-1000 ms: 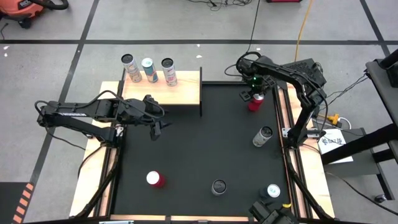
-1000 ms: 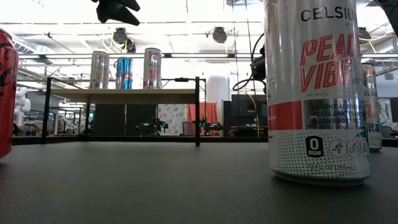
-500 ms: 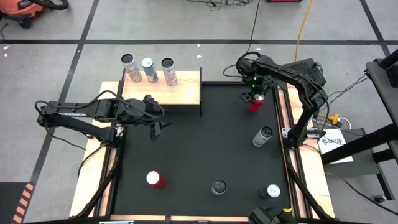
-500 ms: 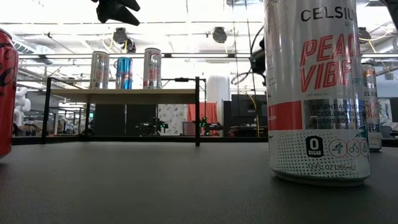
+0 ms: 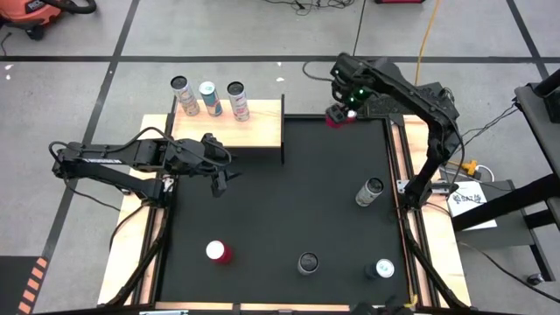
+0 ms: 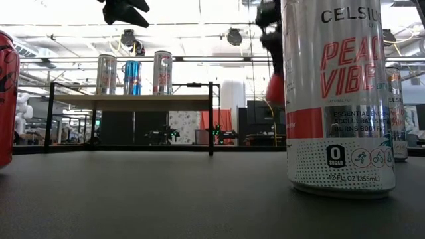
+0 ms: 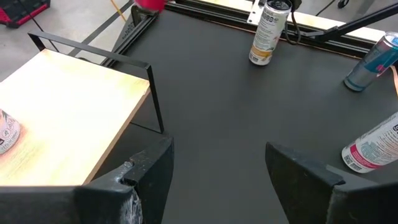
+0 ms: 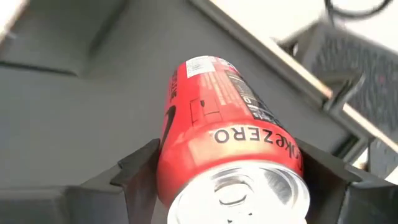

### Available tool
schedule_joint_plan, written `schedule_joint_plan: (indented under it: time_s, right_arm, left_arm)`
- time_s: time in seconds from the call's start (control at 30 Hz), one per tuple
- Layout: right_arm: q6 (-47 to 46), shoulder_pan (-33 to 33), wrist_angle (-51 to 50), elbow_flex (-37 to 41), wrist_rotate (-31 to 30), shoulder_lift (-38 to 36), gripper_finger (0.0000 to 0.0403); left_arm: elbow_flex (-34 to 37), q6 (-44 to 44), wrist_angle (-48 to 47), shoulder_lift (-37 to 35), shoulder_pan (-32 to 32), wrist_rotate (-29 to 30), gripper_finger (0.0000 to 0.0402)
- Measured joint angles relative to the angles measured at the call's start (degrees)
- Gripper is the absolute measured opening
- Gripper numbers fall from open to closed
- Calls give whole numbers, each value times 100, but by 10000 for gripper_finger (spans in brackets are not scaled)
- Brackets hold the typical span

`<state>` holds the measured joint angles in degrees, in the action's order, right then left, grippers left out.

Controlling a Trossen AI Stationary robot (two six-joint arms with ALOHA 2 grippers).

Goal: Place canned beverage on shelf
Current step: Put the top red black soda can on the shelf

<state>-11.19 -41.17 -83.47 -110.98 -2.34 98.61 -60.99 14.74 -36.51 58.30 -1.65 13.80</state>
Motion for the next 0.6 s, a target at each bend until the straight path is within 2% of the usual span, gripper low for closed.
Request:
schedule_joint_plan:
  time_s: [0.23,0.6]
  right_arm:
    - [-141,99,99,-675,422,0,267]
    - [-312,336,315,-681,892,0,267]
  left_arm:
    - [0,2,0,0,0,4,254]
    - [0,-2,0,0,7,44,254]
